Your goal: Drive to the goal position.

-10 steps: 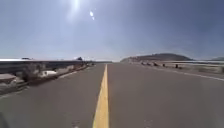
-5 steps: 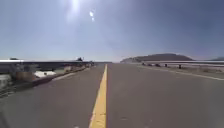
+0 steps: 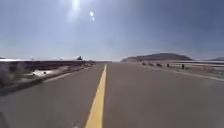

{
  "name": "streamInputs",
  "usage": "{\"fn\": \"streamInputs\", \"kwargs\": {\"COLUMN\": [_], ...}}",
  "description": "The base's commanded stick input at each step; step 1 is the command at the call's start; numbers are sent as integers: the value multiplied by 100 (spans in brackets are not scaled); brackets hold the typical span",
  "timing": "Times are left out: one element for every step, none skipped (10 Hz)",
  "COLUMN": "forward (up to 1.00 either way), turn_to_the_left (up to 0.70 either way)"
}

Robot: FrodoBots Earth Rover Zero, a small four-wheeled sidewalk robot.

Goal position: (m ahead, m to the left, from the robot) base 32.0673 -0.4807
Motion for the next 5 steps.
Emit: {"fn": "streamInputs", "kwargs": {"forward": [85,85,85,85,85], "turn_to_the_left": [0,0,0,0,0]}}
